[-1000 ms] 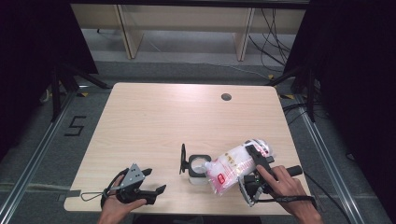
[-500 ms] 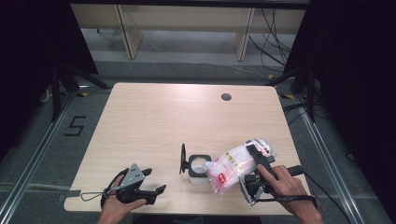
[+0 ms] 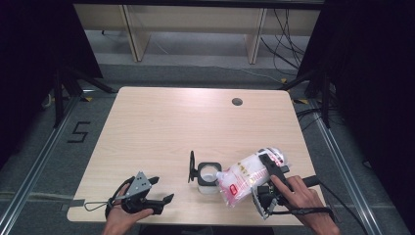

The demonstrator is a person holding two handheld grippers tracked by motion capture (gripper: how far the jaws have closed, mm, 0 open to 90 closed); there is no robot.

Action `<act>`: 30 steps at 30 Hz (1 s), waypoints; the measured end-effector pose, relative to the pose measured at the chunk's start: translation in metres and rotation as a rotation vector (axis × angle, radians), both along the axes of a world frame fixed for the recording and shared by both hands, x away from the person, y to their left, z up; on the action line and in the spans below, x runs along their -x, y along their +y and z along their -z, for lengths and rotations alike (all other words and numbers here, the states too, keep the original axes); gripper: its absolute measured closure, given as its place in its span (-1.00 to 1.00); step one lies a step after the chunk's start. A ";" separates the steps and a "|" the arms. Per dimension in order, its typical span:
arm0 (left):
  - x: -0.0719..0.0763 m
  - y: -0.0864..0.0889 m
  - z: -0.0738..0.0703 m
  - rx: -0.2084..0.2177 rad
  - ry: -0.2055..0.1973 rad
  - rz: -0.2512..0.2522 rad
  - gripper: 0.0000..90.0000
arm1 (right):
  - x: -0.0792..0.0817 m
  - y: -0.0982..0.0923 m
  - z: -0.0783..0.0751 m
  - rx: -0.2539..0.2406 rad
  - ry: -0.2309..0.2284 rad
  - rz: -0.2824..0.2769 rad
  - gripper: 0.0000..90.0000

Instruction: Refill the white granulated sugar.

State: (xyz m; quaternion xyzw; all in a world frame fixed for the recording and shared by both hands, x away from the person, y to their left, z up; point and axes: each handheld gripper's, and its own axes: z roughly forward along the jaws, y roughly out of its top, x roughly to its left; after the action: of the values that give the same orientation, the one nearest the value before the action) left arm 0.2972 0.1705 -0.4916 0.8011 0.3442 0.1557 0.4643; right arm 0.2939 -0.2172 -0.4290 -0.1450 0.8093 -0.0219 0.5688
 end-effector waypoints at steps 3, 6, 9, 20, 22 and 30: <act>0.000 0.000 0.000 0.000 0.000 0.000 -0.55 | 0.000 0.000 0.000 -0.004 -0.011 -0.022 -0.12; 0.000 0.000 0.000 0.001 0.001 0.000 -0.55 | 0.000 0.000 0.000 0.010 -0.010 -0.032 -0.12; 0.000 -0.001 0.000 0.011 0.006 -0.008 -0.55 | 0.000 0.000 -0.001 0.011 -0.018 -0.038 -0.12; 0.000 0.000 0.000 0.000 0.001 0.000 -0.55 | 0.002 0.003 -0.001 0.007 -0.008 -0.028 -0.11; 0.000 0.000 0.000 -0.001 0.001 0.000 -0.55 | 0.001 0.004 0.000 -0.006 -0.030 -0.065 -0.11; 0.000 0.000 0.000 0.000 0.001 -0.001 -0.55 | 0.003 0.008 -0.004 0.019 -0.035 -0.068 -0.11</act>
State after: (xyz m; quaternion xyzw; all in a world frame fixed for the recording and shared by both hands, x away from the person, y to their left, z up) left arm 0.2972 0.1704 -0.4916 0.8011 0.3446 0.1557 0.4639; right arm 0.2905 -0.2095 -0.4254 -0.1773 0.7937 -0.0128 0.5817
